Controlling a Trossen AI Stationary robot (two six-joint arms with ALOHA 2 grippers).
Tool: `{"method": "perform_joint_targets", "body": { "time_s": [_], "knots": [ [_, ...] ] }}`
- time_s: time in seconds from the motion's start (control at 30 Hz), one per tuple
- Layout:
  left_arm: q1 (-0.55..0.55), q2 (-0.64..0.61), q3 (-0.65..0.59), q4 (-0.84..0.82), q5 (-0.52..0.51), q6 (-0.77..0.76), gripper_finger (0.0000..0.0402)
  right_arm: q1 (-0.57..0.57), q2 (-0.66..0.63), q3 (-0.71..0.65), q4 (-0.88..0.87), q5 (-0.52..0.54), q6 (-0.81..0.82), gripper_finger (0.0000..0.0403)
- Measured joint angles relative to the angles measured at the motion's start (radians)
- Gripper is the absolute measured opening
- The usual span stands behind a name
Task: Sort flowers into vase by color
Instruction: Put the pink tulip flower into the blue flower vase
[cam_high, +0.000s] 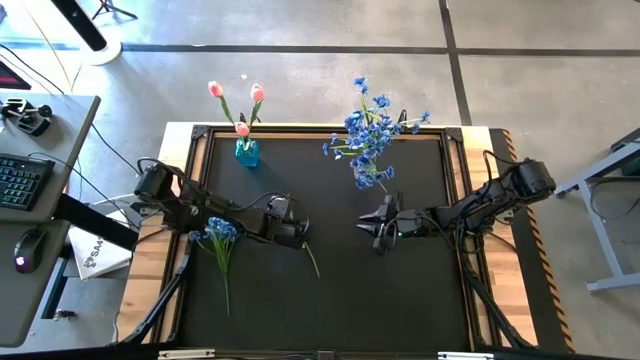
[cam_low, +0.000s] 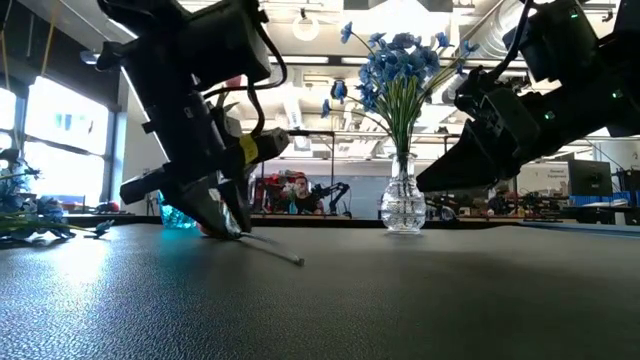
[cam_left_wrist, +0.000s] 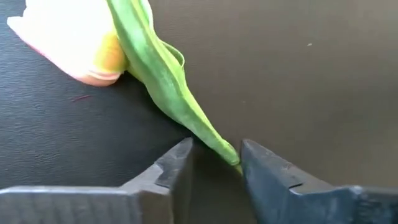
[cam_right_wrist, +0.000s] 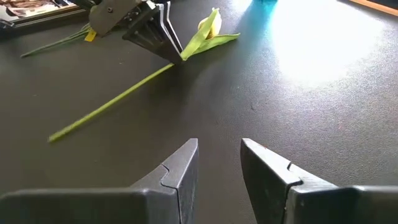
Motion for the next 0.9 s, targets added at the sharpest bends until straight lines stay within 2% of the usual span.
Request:
{"method": "perform_joint_targets", "body": {
  "time_s": [0.17,0.33,0.5,0.57,0.63,0.77,0.9],
  "knots": [
    [0.004,-0.002,0.002,-0.066,0.007,0.002,0.0069,0.0,0.0,0.0,-0.003,-0.005,0.001,0.0117],
    [-0.004,-0.002,0.026,-0.115,-0.009,0.09,0.0015,0.0,0.0,0.001,-0.004,-0.019,-0.001,0.0117],
    [-0.065,-0.04,0.084,-0.234,-0.164,0.113,0.0008,0.0,0.0,0.001,-0.015,-0.026,0.005,0.0117],
    [-0.105,-0.072,0.099,-0.282,-0.256,0.099,0.0006,0.0,0.001,0.001,-0.019,-0.032,0.005,0.0117],
    [-0.16,-0.118,0.103,-0.308,-0.391,0.099,0.0003,0.001,0.001,0.001,-0.023,-0.035,0.005,0.0117],
    [-0.29,-0.19,0.09,-0.302,-0.755,0.159,0.0002,0.005,0.001,0.001,-0.024,-0.027,0.005,0.0117],
    [-0.417,-0.197,0.076,-0.305,-1.068,0.312,0.0001,0.005,0.001,0.001,-0.023,-0.027,0.005,0.0117]
  ]
}}
